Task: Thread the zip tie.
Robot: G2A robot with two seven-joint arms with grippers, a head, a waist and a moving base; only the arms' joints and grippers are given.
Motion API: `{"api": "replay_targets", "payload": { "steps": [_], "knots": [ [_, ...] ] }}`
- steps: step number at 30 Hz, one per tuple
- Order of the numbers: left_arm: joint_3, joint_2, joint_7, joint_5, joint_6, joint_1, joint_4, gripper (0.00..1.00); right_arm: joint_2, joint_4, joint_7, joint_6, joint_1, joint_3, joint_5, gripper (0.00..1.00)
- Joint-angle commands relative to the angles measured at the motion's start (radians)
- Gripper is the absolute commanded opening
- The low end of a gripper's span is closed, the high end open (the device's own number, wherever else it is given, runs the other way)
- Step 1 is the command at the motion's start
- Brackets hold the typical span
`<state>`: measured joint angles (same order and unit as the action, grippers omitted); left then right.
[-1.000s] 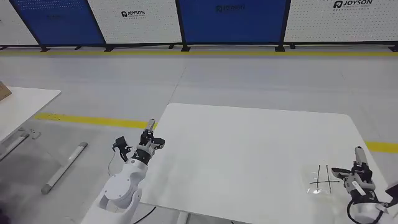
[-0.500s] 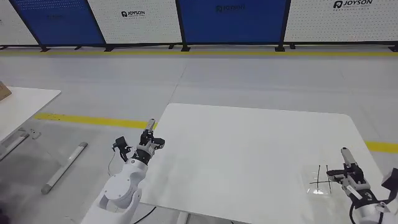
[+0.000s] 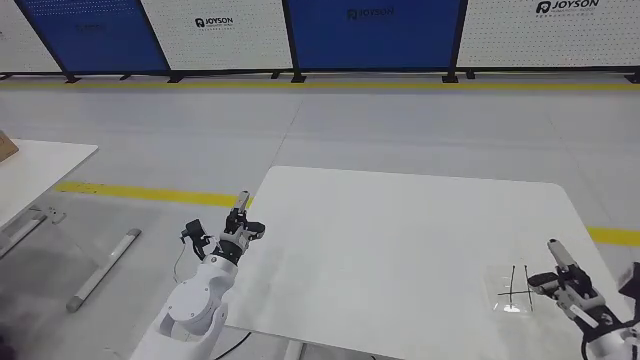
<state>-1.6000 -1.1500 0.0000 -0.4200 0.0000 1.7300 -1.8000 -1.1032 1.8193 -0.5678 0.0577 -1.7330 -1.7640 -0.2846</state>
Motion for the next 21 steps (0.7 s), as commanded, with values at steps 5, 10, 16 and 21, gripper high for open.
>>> {"api": "replay_targets", "payload": {
  "steps": [5,10,16,21],
  "knots": [
    [0.000,0.000,0.000,0.000,0.000,0.000,0.000,1.00,0.020,-0.011,-0.199,0.055,0.028,-0.052,0.040,1.00],
    [0.000,0.000,0.000,0.000,0.000,0.000,0.000,1.00,0.020,-0.011,-0.199,0.055,0.028,-0.052,0.040,1.00],
    [0.000,0.000,0.000,0.000,0.000,0.000,0.000,1.00,0.020,-0.011,-0.199,0.055,0.028,-0.052,0.040,1.00],
    [0.000,0.000,0.000,0.000,0.000,0.000,0.000,1.00,0.020,-0.011,-0.199,0.055,0.028,-0.052,0.040,1.00]
  ]
}}
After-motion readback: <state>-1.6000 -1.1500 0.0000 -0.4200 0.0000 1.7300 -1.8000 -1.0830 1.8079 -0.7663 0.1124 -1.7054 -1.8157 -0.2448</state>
